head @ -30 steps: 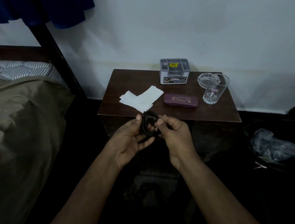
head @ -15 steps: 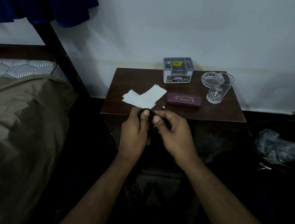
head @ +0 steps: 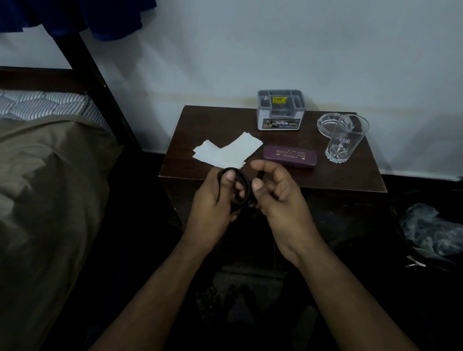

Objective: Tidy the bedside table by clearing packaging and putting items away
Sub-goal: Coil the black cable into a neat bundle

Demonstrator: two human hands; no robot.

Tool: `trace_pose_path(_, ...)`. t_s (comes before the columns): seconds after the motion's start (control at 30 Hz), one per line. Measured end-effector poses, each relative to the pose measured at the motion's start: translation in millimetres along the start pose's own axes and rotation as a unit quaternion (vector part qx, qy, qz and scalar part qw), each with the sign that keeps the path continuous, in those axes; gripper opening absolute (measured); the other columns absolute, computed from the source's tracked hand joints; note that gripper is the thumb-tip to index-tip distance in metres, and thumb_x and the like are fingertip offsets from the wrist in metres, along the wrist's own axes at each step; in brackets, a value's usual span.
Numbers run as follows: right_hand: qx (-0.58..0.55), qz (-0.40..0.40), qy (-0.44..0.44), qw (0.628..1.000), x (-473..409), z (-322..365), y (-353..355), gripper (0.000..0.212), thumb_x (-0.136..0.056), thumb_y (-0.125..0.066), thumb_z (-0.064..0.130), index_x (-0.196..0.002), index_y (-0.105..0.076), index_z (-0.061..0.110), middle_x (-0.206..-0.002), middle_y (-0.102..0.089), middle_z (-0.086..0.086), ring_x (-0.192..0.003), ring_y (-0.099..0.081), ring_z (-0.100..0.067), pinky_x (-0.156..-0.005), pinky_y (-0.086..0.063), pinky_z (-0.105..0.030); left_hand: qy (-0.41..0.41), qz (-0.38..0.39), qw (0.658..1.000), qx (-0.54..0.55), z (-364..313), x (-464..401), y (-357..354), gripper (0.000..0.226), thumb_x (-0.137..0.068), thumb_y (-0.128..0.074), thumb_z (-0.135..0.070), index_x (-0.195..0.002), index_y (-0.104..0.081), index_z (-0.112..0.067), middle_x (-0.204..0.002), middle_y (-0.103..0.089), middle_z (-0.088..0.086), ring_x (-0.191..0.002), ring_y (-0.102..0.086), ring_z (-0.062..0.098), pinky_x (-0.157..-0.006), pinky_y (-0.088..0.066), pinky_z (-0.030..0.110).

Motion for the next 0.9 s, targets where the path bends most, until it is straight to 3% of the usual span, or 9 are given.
trace_pose_path(0.13, -0.044, -0.064, -0.076, 0.994, 0, -9, 3, 0.029, -0.102, -0.056, 0.004, -0.130, -0.052, 0.011, -0.094, -0.078, -0.012, -0.080, -0.074, -0.018, -0.075, -0.059, -0.031, -0.030, 0.003, 0.998, -0.047, -4, 1, 0, 0.028, -0.107, -0.041, -0.044, -0.098, -0.056, -0.021, -0.079, -0.070, -0.009, -0.061, -0.065, 0.003, -0.043, -0.047, 0.023)
trace_pose_path(0.2, 0.084, -0.062, -0.041, 0.994, 0, -9, 8, 0.025, -0.101, -0.057, 0.004, -0.126, -0.059, 0.009, -0.094, -0.079, -0.009, -0.074, -0.074, -0.014, -0.071, -0.058, -0.028, -0.067, -0.001, 0.991, -0.115, -7, 1, 0, 0.031, -0.107, -0.040, -0.041, -0.100, -0.055, -0.015, -0.075, -0.066, -0.003, -0.055, -0.060, 0.010, -0.047, -0.047, 0.029)
trace_pose_path(0.27, 0.283, -0.032, 0.039, 0.958, -1, -4, 8, 0.029, -0.096, -0.055, -0.003, -0.113, -0.069, 0.015, -0.086, -0.077, 0.001, -0.058, -0.068, -0.002, -0.061, -0.052, -0.016, -0.103, -0.013, 0.980, -0.171, -10, 2, -1, 0.033, -0.108, -0.038, -0.038, -0.101, -0.055, -0.011, -0.073, -0.061, -0.002, -0.058, -0.057, 0.009, -0.055, -0.043, 0.026)
trace_pose_path(0.33, 0.355, -0.004, 0.077, 0.932, -1, -1, 4, 0.038, -0.088, -0.053, -0.007, -0.104, -0.075, 0.019, -0.084, -0.076, 0.006, -0.057, -0.065, 0.004, -0.059, -0.050, -0.013, -0.105, -0.024, 0.976, -0.187, -11, 2, -1, 0.031, -0.107, -0.039, -0.036, -0.099, -0.055, -0.011, -0.077, -0.059, -0.002, -0.064, -0.056, 0.010, -0.058, -0.038, 0.022)
trace_pose_path(0.47, 0.290, 0.059, 0.080, 0.952, -6, 0, 7, 0.030, -0.093, -0.063, 0.000, -0.111, -0.078, 0.018, -0.095, -0.072, 0.011, -0.078, -0.066, 0.002, -0.075, -0.048, -0.017, -0.005, -0.038, 0.993, -0.114, -2, -2, 2, 0.027, -0.108, -0.040, -0.038, -0.096, -0.056, -0.021, -0.083, -0.062, -0.001, -0.067, -0.060, 0.014, -0.053, -0.048, 0.024)
trace_pose_path(0.63, 0.129, 0.139, -0.006, 0.982, -3, -4, 9, 0.030, -0.094, -0.064, -0.002, -0.111, -0.078, 0.019, -0.096, -0.076, 0.000, -0.091, -0.067, -0.003, -0.082, -0.050, -0.016, 0.148, 0.025, 0.984, 0.093, 9, 0, -2, 0.030, -0.108, -0.041, -0.042, -0.096, -0.058, -0.020, -0.066, -0.053, 0.003, -0.037, -0.041, 0.006, -0.035, -0.030, 0.016)
trace_pose_path(0.73, 0.070, 0.063, -0.050, 0.994, -4, -10, 10, 0.026, -0.093, -0.066, -0.003, -0.109, -0.073, 0.016, -0.091, -0.076, 0.000, -0.078, -0.066, -0.002, -0.065, -0.050, -0.016, 0.167, 0.059, 0.978, 0.109, 11, 0, -5, 0.036, -0.109, -0.039, -0.042, -0.106, -0.057, -0.011, -0.070, -0.053, 0.015, -0.032, -0.033, 0.009, -0.036, -0.026, 0.013)
trace_pose_path(0.83, -0.016, -0.008, -0.100, 0.995, -4, -16, 13, 0.032, -0.094, -0.058, -0.010, -0.115, -0.061, 0.015, -0.081, -0.074, 0.002, -0.072, -0.067, -0.005, -0.058, -0.052, -0.017, 0.168, 0.073, 0.979, 0.086, 12, 2, -10, 0.038, -0.110, -0.037, -0.040, -0.106, -0.056, -0.008, -0.068, -0.055, 0.010, -0.029, -0.034, 0.009, -0.035, -0.026, 0.014)
trace_pose_path(0.9, 0.044, -0.017, -0.079, 0.996, -3, -16, 12, 0.035, -0.097, -0.051, -0.011, -0.117, -0.060, 0.015, -0.087, -0.077, 0.000, -0.079, -0.070, -0.008, -0.060, -0.053, -0.017, 0.151, 0.057, 0.987, 0.012, 14, 3, -9, 0.032, -0.109, -0.037, -0.039, -0.094, -0.055, -0.017, -0.066, -0.055, 0.004, -0.028, -0.040, 0.010, -0.032, -0.028, 0.016)
Point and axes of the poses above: each hand's wrist, its own x-axis away from the middle knuckle, its own y-axis out of the back of the hand, z = x × y, the point moved 4 cm from there along -x, towards the middle knuckle
